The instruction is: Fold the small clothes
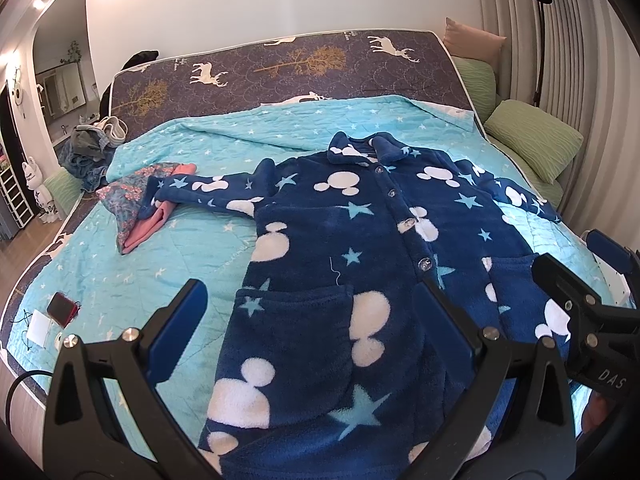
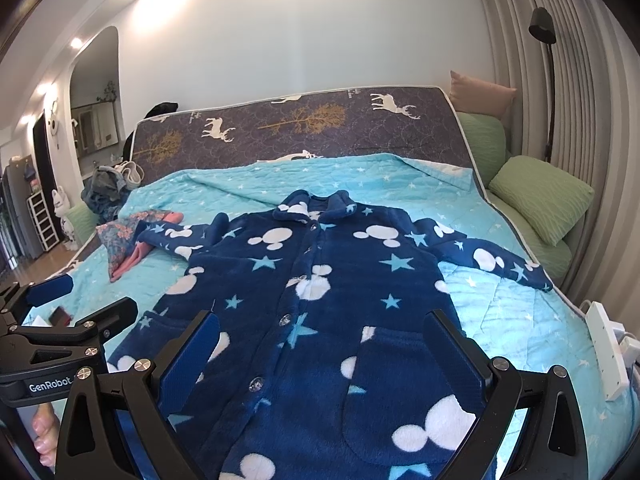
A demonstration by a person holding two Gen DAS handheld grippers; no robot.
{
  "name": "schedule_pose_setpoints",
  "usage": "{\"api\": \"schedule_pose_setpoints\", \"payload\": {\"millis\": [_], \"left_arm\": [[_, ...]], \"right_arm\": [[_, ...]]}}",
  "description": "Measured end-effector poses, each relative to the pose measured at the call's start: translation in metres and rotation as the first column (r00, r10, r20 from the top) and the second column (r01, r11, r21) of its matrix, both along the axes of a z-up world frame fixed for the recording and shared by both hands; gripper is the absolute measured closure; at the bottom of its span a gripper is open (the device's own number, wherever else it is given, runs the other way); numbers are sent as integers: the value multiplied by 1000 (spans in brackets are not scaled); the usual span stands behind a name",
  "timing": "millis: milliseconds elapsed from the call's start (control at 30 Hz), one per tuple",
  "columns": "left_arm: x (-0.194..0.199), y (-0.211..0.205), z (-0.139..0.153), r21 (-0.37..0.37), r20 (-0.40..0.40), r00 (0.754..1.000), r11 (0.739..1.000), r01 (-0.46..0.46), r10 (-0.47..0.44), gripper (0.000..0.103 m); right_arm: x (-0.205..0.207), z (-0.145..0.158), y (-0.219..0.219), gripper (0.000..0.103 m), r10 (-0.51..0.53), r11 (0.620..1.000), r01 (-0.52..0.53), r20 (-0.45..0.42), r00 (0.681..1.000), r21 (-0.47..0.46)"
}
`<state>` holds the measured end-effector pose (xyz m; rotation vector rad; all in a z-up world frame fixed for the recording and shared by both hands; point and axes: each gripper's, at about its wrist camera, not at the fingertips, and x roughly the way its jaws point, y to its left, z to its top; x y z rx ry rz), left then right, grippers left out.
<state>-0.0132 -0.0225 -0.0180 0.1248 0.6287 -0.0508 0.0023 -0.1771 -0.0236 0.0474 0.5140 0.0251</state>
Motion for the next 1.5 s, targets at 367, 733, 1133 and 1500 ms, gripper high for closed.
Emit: {"api": "schedule_pose_setpoints", "payload": {"millis": [367, 733, 1133, 1500], "left_arm": [[-5, -2, -1, -8, -11, 1000, 1000, 13, -13, 1], [-4, -3, 1, -10, -15, 1000, 1000, 14, -14, 1], [-3, -2, 1, -10, -18, 1000, 1000, 14, -14, 1], [1, 7, -5, -27, -31, 999, 1000, 7, -8, 1]], "right_arm": [[-1, -2, -3, 0, 1, 1000, -1, -13, 1000, 11], [0, -2, 0, 0, 12, 1000, -12, -16, 1000, -1], [2, -2, 2, 0, 19, 1000, -19, -20, 1000, -6], [5, -8, 3, 0, 20, 1000, -20, -37, 999, 0]]}}
